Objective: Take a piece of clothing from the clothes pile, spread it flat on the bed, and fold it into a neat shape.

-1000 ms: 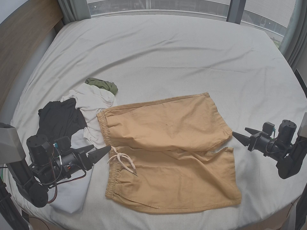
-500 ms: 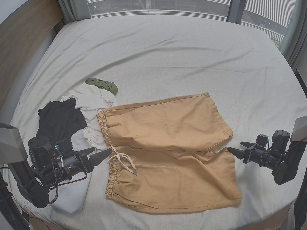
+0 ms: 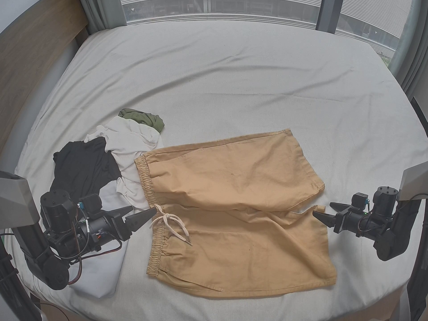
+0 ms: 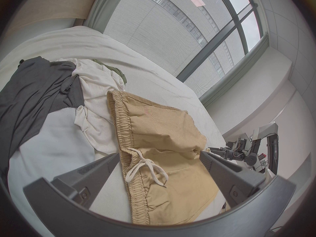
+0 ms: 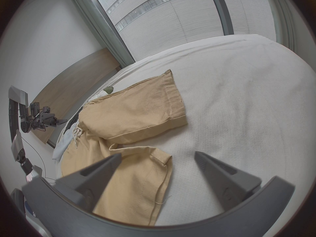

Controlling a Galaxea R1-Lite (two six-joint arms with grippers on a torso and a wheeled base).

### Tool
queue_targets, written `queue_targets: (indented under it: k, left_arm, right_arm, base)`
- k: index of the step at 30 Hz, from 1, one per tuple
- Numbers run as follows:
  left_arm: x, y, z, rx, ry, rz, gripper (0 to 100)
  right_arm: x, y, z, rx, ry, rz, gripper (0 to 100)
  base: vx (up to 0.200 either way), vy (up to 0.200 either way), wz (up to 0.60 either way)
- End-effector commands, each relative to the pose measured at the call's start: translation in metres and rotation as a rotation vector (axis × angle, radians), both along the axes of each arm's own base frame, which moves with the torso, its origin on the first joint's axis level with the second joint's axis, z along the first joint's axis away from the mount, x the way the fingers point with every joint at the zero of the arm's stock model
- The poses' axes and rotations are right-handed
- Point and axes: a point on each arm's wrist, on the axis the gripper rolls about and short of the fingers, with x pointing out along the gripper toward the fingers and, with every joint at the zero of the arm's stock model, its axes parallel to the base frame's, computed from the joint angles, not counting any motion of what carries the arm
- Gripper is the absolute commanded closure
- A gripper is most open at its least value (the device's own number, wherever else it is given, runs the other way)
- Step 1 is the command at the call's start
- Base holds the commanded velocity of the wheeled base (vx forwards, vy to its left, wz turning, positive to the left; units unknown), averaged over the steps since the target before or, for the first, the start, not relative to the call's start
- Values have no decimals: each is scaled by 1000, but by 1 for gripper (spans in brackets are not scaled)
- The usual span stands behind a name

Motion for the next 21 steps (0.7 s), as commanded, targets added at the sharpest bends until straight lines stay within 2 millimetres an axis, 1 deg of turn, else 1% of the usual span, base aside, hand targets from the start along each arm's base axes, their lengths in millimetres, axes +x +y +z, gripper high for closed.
queue_targets:
  k: [1,9,14,17,21]
  left_arm:
    - [0,0,-1,0,1,-1,0]
    - [0,0,-1,0,3,-1,0]
    - [0,0,-2,1,6,-1,0]
    - [0,-1,-4,3,15,-3,0]
    - [-1,-1,-4,3,18,-3,0]
  right_arm:
    - [0,2,-5,1,15,8,100]
    - [2,2,-3,3,8,11,100]
    - [3,-2,2,4,-14,-2,100]
    - [5,-12,12,2,-54,-36,100]
    - [5,-18,15,0,-64,-57,100]
  base:
    - [0,0,0]
    - [0,0,0]
    - [0,0,0]
    - [0,0,0]
    - [0,0,0]
